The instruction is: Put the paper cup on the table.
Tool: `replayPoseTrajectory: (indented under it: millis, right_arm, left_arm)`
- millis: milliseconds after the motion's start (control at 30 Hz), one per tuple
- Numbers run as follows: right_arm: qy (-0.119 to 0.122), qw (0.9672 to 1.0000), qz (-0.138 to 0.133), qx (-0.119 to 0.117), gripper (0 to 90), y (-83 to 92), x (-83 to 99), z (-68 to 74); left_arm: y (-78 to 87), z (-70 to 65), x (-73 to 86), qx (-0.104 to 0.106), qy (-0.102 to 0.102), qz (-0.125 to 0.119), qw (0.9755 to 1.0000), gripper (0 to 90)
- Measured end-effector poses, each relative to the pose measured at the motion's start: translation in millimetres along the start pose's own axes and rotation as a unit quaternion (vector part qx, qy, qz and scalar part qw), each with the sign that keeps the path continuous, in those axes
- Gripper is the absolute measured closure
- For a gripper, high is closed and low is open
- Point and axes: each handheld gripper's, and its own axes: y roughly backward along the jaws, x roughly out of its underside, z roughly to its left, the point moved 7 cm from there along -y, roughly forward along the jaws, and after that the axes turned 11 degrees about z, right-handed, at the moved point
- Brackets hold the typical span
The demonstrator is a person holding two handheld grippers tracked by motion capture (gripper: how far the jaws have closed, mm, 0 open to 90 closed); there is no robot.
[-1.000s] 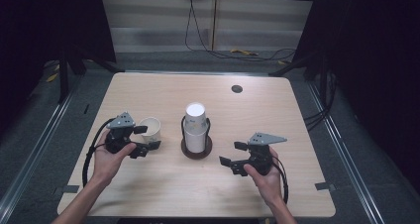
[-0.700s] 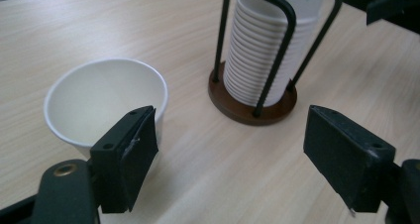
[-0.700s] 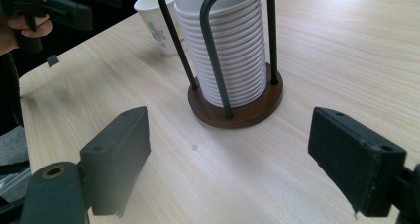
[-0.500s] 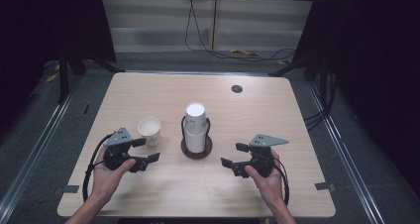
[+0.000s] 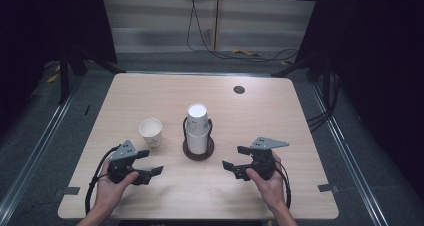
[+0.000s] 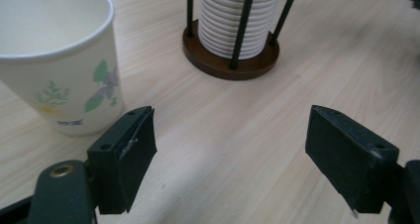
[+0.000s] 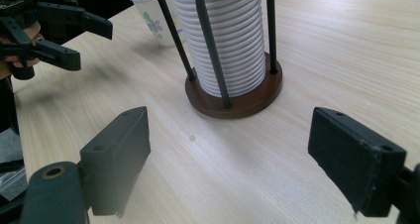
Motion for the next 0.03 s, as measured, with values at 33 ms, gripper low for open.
replayPoseTrajectory:
  millis: [33]
  right_arm:
    - [0.0, 1.0, 0.001, 0.003, 16.1, -0.7, 0.4, -0.9]
  left_arm:
    - [-0.8, -1.0, 0.0, 0.002, -0.002, -0.002, 1.0, 19.7]
